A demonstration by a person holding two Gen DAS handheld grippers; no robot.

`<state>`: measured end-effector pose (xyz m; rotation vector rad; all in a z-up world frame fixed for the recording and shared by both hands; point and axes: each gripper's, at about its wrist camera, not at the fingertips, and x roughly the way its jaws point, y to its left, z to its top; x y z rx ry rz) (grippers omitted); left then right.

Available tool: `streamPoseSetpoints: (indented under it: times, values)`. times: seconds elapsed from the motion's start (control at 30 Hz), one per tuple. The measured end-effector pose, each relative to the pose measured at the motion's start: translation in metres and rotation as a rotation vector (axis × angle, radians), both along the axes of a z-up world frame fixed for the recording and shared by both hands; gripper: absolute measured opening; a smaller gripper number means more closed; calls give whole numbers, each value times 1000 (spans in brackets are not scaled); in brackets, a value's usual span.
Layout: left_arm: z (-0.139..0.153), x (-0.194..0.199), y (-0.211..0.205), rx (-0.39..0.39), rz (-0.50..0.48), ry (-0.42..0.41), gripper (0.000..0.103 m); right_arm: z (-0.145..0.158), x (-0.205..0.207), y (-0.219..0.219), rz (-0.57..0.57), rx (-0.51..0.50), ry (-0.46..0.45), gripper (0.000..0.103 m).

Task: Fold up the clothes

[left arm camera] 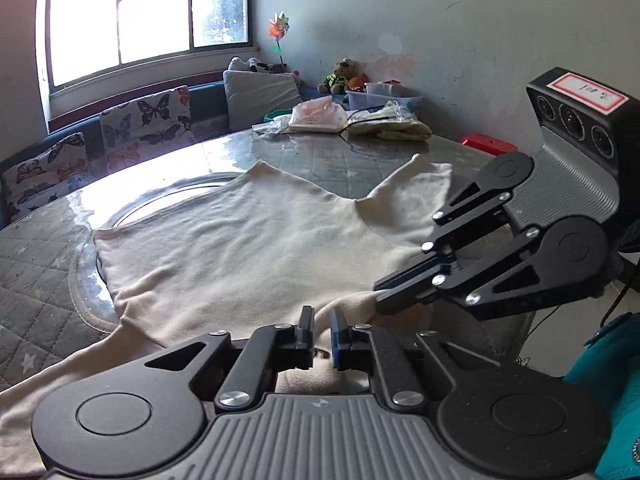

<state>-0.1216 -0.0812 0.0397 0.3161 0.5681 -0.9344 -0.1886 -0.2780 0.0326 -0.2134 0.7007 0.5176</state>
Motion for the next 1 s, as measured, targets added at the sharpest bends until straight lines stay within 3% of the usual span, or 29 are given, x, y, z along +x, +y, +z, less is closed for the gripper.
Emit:
streamPoseSetpoints:
  times: [0.13,0.23,0.33,0.47,0.67,0.8,1.0]
  values:
    - [-1,12,-4,-2,50,18,17,5,0,-13,-18,56,33,4]
    - [-6,21,-11,-3,76,42,17,0,2,-15,-13,42,78,4]
    - [-15,22,-18,13,53,62,18,-3,2,-15,16,53,119,9]
    - [-25,16,-20,48,12,71,18,11,4,-22,4,123,81,12]
    - [-22,10,-11,47,-18,74,19,8,25,-17,-67,53,-3,13]
    - [-19,7,-7,56,-17,70,32,-13,35,-4,-32,33,26,15]
    - [-6,16,-4,13,24,52,36,-19,14,4,26,-30,-4,16]
